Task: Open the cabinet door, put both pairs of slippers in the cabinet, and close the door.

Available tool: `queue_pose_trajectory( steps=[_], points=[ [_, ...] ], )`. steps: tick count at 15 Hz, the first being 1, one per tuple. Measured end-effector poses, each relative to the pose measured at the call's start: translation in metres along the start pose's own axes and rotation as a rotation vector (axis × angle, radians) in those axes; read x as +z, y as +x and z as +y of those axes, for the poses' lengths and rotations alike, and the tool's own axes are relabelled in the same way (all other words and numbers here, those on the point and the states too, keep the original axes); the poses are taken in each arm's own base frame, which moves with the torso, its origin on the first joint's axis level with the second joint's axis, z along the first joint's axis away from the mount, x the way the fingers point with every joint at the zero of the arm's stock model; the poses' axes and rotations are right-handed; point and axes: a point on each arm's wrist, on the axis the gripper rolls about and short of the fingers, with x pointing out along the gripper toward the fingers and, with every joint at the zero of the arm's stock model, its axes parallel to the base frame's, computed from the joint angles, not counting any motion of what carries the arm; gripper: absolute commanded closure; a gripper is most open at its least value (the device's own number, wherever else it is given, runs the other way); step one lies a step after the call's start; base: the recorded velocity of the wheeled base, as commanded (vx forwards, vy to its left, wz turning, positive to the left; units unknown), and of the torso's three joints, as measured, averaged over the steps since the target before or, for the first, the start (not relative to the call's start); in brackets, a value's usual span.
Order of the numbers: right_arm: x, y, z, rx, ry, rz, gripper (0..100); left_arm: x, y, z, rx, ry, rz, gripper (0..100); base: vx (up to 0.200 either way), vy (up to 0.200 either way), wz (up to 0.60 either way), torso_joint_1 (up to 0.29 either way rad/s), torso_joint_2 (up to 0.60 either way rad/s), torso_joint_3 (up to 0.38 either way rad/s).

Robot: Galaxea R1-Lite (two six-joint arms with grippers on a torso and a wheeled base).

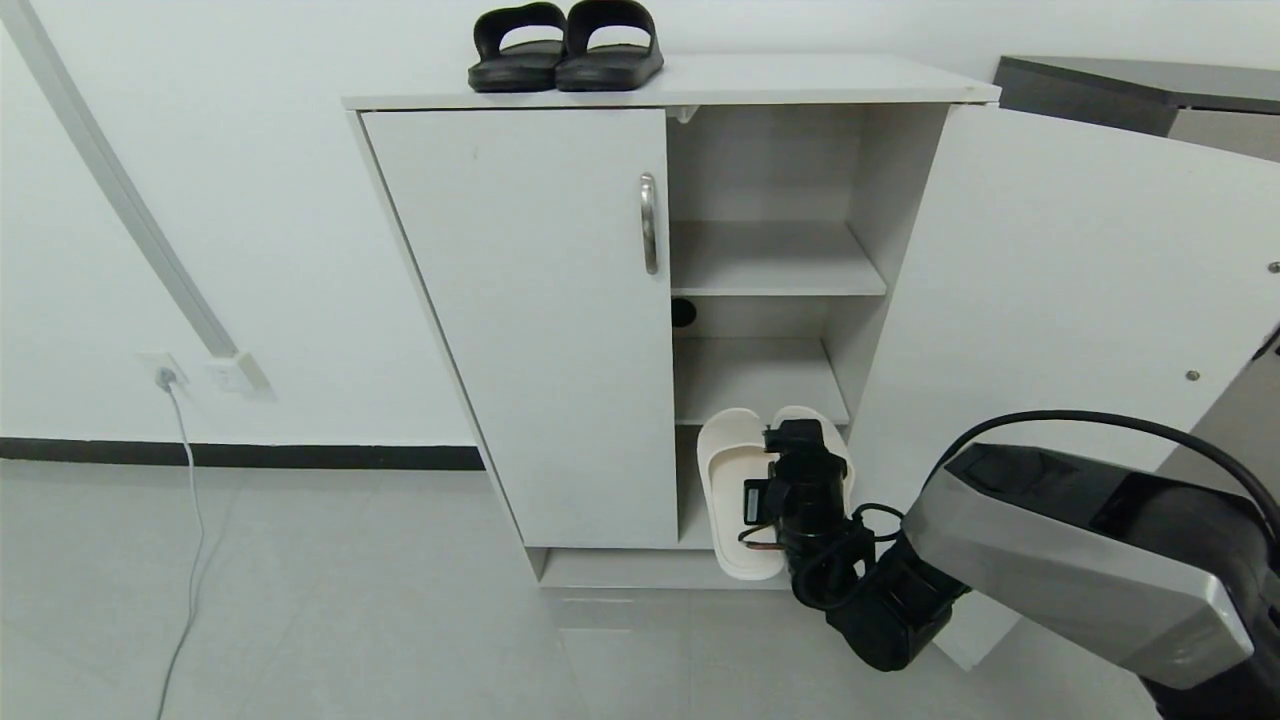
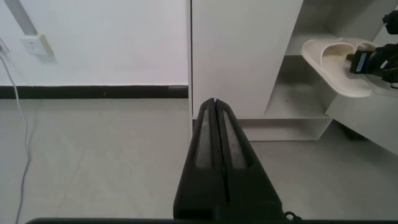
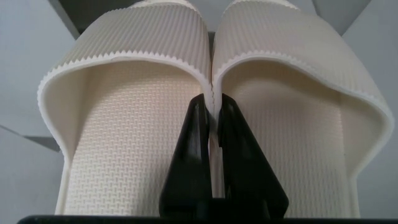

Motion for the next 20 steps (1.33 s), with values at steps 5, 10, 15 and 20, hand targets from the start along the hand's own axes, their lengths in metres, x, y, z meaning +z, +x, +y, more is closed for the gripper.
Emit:
queue_pose_trajectory(
  steps=[5,10,15,20],
  points=[
    [-0.002,0.001,-0.001,-0.001,-0.008,0.005,100,0.0,0.0,0.0,0.0,0.0,-0.001,100,0.2,0.0,0.0,0.001,0.0,0.001],
    [-0.003,0.002,-0.002,-0.006,-0.008,0.005,100,0.0,0.0,0.0,0.0,0.0,0.0,100,0.2,0.0,0.0,0.006,0.0,-0.001],
    [-0.007,0.008,-0.006,-0.01,-0.008,0.011,100,0.0,0.0,0.0,0.0,-0.001,0.0,100,0.08,0.0,0.0,0.001,0.0,0.0],
    [-0.009,0.023,-0.015,-0.001,-0.003,0.021,100,0.0,0.0,0.0,0.001,-0.001,-0.001,100,0.0,0.0,0.0,0.0,0.0,0.0]
  ],
)
